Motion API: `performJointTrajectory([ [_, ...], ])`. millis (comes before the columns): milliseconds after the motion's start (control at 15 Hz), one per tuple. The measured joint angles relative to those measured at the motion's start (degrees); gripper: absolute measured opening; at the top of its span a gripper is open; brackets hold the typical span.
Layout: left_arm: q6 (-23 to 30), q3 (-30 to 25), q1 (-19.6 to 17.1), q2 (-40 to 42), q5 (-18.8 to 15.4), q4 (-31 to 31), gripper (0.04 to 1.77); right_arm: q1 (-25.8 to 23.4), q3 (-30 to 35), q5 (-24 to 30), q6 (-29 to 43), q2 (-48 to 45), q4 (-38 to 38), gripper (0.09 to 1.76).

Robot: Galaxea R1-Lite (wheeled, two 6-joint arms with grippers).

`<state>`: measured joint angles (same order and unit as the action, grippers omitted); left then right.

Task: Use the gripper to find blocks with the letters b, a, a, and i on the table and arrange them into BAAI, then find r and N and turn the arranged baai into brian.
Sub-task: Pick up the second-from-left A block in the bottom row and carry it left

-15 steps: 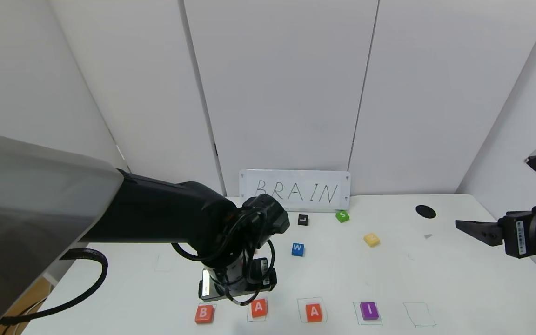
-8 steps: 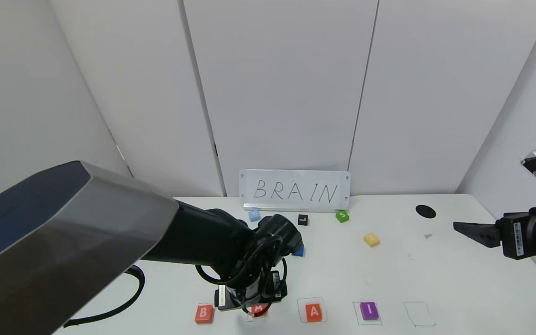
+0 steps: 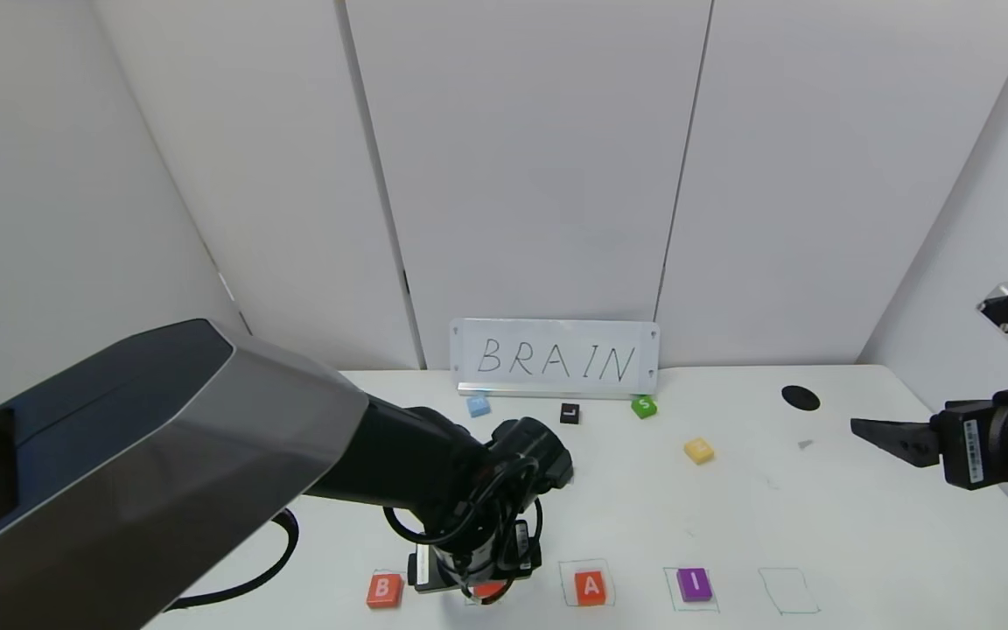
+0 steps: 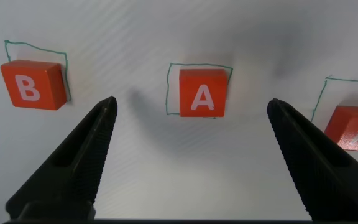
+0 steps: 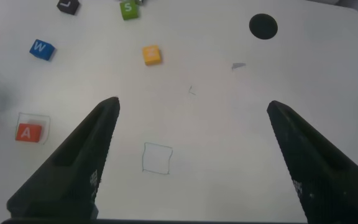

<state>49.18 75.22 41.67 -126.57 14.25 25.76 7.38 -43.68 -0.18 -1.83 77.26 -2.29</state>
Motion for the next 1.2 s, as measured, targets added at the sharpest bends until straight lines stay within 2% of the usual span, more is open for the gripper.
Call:
performJointTrajectory([
  [733,1.89,-0.35,0.26,-1.71,0.85,-1.79,1.69,0.78,0.35,-0.09,0.09,0.0,0.0,1.71],
  [933,1.87,-0.33,0.33,-1.88,0.88,-1.78,1.17,0.78,0.35,-0.09,0.09,0.0,0.02,1.71],
  [1200,1.87,-0.22,0.33,-2.1,1.18,-1.84,0.73,0.78,0.35,-0.09,0.11,0.0,0.02,1.71],
])
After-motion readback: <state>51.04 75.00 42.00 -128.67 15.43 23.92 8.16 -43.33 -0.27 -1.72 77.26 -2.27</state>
